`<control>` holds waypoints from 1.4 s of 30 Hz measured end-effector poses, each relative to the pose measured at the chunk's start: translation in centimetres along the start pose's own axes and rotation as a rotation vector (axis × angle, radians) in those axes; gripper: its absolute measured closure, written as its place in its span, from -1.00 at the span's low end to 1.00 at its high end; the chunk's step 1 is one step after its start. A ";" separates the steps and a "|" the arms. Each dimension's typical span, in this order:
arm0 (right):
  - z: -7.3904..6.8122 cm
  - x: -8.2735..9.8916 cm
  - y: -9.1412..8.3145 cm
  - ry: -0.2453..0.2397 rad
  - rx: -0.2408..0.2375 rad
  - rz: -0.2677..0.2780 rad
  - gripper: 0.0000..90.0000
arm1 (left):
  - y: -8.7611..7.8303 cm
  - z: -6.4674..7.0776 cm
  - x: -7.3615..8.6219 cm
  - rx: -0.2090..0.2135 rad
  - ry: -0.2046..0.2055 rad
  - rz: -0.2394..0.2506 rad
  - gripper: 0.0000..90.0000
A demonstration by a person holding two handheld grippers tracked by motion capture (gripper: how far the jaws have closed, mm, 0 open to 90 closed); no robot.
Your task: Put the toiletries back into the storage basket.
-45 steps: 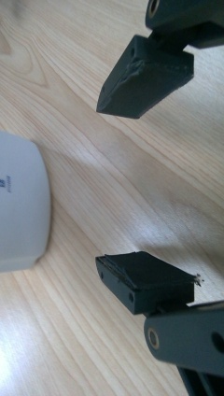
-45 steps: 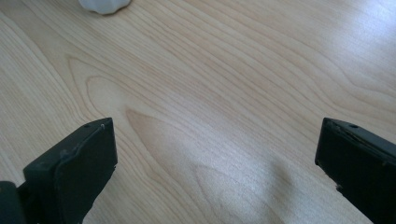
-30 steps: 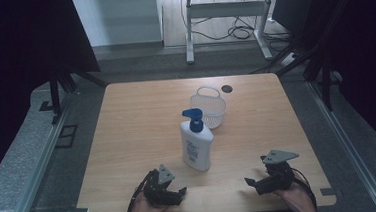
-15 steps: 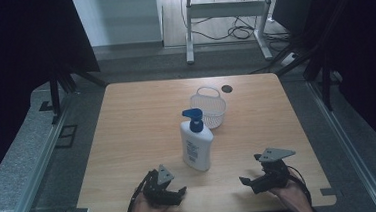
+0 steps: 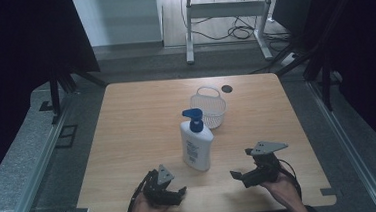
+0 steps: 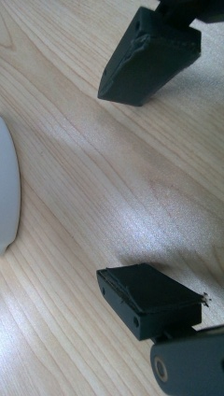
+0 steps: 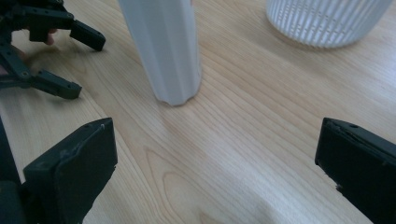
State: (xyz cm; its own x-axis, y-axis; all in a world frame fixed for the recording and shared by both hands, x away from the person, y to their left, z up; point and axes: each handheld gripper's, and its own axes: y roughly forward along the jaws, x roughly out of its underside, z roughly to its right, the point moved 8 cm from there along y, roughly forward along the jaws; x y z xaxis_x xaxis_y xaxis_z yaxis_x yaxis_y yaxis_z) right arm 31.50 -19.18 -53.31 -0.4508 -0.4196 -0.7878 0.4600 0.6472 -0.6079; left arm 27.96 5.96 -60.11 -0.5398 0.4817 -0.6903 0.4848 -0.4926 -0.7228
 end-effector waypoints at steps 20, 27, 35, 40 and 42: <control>-2.1 -4.6 1.7 -0.046 -0.061 0.033 -1.00 | 0.0 -0.1 0.0 0.001 0.008 -0.003 -0.73; -2.6 -6.1 2.4 -0.050 -0.062 0.035 -1.00 | 0.0 -0.1 0.0 0.003 0.010 -0.005 -0.73; -2.8 -7.1 3.1 -0.046 -0.085 0.045 -0.97 | 0.0 -0.1 0.0 0.002 0.008 -0.003 -0.73; -2.9 -7.5 3.6 -0.058 -0.095 0.044 -0.97 | 0.0 -0.1 0.0 0.002 0.008 -0.003 -0.73; -3.0 -7.8 3.8 -0.065 -0.099 0.044 -0.95 | 0.0 0.0 0.0 0.002 0.008 -0.003 -0.73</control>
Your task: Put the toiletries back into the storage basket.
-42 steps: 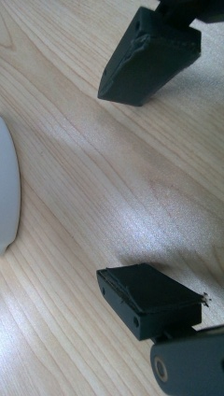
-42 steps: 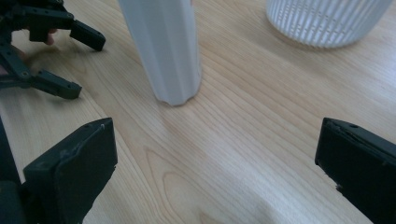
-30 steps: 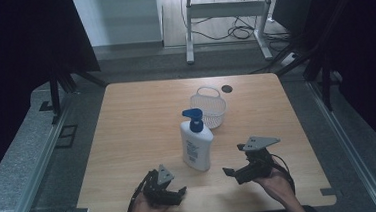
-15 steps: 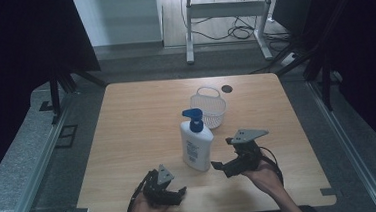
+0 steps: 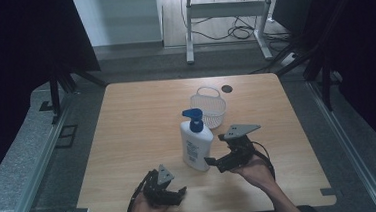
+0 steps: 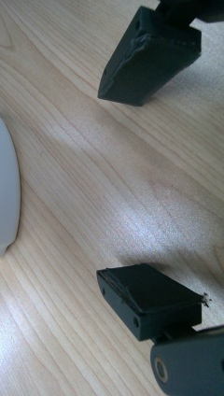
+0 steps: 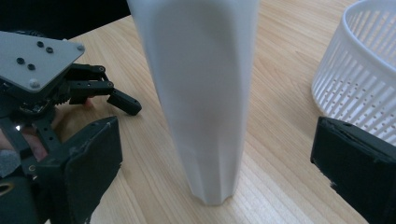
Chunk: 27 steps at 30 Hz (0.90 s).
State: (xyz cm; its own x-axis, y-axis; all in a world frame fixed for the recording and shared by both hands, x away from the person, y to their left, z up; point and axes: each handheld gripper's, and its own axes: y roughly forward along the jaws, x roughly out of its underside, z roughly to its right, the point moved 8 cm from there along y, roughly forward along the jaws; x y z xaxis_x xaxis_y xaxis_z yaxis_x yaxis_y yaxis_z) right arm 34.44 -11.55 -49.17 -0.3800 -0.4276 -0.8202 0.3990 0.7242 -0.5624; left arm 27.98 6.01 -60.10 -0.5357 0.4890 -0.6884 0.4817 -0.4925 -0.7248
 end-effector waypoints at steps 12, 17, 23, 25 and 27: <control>-0.4 -1.1 1.6 -0.016 -0.004 0.003 -0.86 | 0.0 0.0 0.0 0.000 0.001 -0.001 -0.73; -0.5 -1.7 2.1 -0.021 -0.006 0.018 -0.81 | 0.0 0.0 0.0 0.000 0.001 0.000 -0.73; -0.5 -2.4 2.6 -0.025 -0.003 0.026 -0.72 | 0.0 0.0 0.0 0.000 0.003 -0.002 -0.73; -0.5 -2.6 2.8 -0.023 0.002 0.030 -0.71 | 0.0 0.0 0.0 0.000 0.003 -0.002 -0.73; -0.4 -2.8 3.0 -0.025 0.006 0.029 -0.70 | 0.0 0.0 0.0 0.000 0.003 -0.002 -0.73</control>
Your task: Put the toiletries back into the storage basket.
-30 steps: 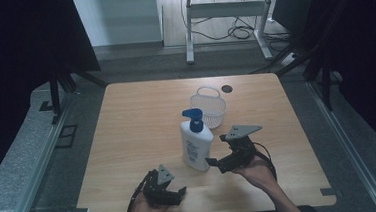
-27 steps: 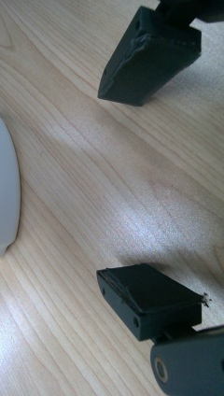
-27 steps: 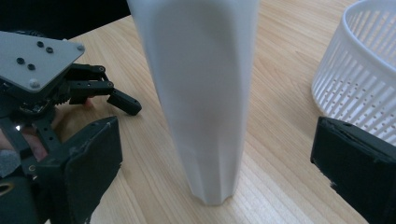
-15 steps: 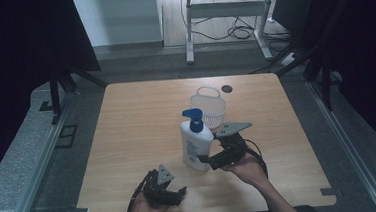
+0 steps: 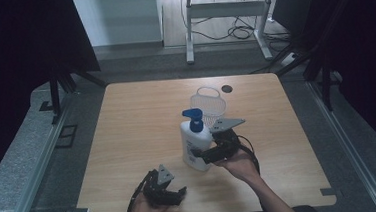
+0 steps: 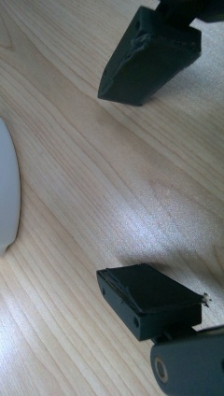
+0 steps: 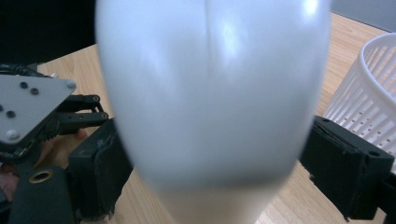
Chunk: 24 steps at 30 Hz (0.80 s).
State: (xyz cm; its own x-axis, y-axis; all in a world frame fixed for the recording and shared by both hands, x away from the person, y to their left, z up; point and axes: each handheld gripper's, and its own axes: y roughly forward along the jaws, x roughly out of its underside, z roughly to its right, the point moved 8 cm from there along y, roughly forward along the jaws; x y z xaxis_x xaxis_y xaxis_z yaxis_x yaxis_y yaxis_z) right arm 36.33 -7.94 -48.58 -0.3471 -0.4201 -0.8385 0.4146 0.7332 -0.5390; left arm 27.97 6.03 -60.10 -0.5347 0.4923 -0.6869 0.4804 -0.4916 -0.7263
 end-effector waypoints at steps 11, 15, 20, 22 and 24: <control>-0.1 -0.7 0.9 -0.012 0.003 0.004 -0.49 | 0.0 0.0 0.0 0.000 -0.003 0.004 -0.73; -0.1 -1.0 0.9 -0.020 0.004 0.013 -0.32 | 0.0 0.0 0.0 0.000 -0.003 0.003 -0.73; -0.3 -1.2 0.9 -0.044 0.007 -0.005 -0.21 | 0.0 0.0 0.0 0.000 -0.003 0.003 -0.73; -0.4 -1.2 0.8 -0.062 0.022 -0.012 -0.20 | 0.0 0.0 0.0 0.000 -0.002 0.002 -0.73; -0.4 -1.2 0.8 -0.070 0.027 -0.017 -0.19 | 0.0 0.0 0.0 0.000 -0.002 0.002 -0.73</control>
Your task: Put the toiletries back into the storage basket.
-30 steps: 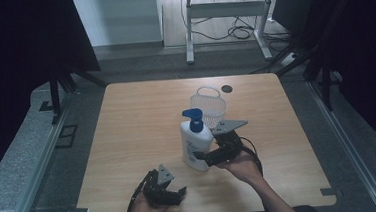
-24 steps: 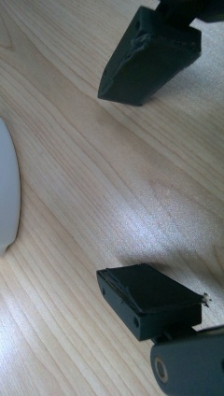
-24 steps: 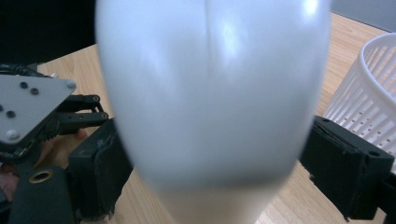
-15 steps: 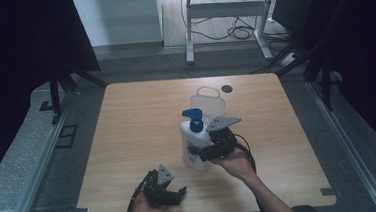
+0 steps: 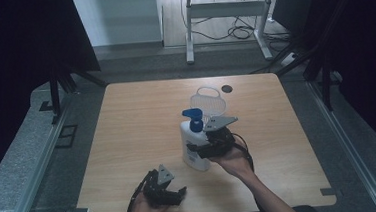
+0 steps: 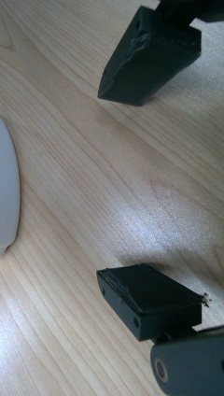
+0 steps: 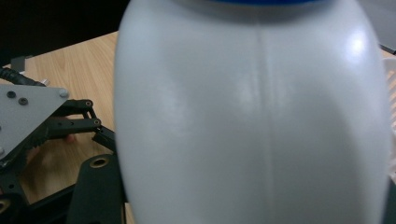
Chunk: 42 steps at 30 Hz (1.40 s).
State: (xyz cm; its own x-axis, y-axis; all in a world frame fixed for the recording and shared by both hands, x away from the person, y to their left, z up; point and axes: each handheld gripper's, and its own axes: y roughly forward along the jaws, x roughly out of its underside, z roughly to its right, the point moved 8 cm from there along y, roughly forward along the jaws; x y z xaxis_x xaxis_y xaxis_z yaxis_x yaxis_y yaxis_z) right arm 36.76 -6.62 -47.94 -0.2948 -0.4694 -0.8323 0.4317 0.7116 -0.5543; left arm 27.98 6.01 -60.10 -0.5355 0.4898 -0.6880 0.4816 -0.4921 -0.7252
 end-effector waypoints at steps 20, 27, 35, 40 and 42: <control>1.2 -0.5 -1.3 -0.017 -0.015 -0.019 -0.18 | 0.0 0.0 0.0 0.000 0.002 0.000 -0.73; 1.7 -1.3 -2.0 -0.019 -0.019 -0.017 -0.18 | 0.0 0.0 0.0 0.000 0.001 0.000 -0.73; 2.3 -2.2 -2.6 -0.029 -0.042 -0.015 -0.17 | 0.0 0.0 0.0 0.000 0.002 0.000 -0.73; 2.8 -2.8 -3.0 -0.033 -0.056 -0.010 -0.17 | 0.0 0.0 0.0 0.000 0.002 0.000 -0.73; 3.1 -3.0 -3.2 -0.034 -0.060 -0.006 -0.17 | 0.0 0.0 0.0 0.000 0.002 0.000 -0.73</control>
State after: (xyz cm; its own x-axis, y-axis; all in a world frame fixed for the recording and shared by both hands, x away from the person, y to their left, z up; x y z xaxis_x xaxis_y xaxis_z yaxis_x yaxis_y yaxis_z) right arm 38.90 -9.09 -43.65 -0.2677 -0.4902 -0.8295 0.3778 0.7386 -0.5584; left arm 28.01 6.00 -60.11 -0.5343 0.4913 -0.6879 0.4814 -0.4921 -0.7253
